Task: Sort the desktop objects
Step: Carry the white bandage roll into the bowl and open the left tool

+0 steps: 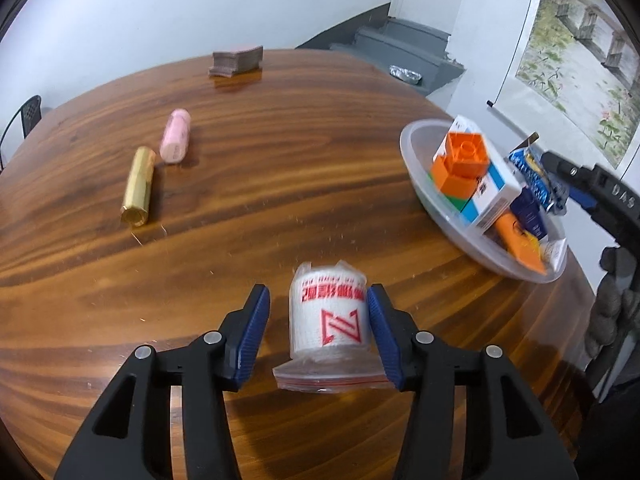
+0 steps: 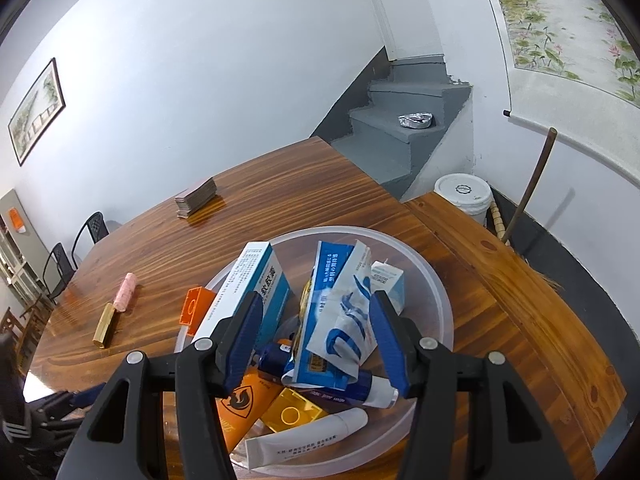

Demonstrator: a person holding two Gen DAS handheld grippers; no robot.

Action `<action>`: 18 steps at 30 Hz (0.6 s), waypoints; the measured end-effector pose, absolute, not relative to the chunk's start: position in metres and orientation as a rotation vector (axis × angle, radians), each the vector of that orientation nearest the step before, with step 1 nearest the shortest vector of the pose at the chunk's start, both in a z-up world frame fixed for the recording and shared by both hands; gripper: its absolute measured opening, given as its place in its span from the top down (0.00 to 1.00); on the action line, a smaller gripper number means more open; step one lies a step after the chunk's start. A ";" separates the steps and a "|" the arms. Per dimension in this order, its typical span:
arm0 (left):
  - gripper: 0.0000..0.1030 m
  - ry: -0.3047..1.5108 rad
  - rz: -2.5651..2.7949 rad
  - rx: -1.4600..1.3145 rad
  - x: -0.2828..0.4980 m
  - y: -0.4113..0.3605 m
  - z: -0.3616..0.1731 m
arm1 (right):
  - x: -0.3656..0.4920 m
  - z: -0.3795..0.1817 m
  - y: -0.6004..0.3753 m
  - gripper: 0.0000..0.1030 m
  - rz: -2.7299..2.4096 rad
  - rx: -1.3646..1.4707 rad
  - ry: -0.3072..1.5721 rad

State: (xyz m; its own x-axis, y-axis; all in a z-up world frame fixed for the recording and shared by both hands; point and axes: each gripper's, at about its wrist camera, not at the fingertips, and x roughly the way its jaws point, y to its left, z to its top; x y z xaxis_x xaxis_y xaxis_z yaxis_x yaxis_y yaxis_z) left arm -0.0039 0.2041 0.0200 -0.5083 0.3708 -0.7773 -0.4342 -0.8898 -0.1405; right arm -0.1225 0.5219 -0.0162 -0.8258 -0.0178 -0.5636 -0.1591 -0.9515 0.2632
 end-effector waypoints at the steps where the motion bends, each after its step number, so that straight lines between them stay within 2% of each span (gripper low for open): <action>1: 0.48 0.104 2.382 -1.208 -0.004 0.206 0.018 | -0.122 -0.016 0.522 0.42 2.896 -0.894 0.468; 3: 0.51 0.121 2.379 -1.199 -0.003 0.210 0.017 | -0.120 -0.014 0.524 0.42 2.896 -0.883 0.479; 4: 0.61 0.127 2.373 -1.192 -0.002 0.213 0.018 | -0.120 -0.014 0.524 0.42 2.896 -0.878 0.484; 18: 0.61 0.136 2.266 -1.024 -0.002 0.278 0.060 | -0.111 -0.007 0.530 0.42 2.903 -0.841 0.547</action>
State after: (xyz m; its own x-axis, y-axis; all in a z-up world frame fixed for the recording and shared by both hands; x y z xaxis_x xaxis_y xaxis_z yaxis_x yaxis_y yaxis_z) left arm -0.0018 0.2781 0.0597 -0.4918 0.5115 -0.7047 -0.5920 -0.7898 -0.1601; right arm -0.1110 0.5304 -0.0073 -0.8478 -0.0316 -0.5294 -0.1633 -0.9342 0.3172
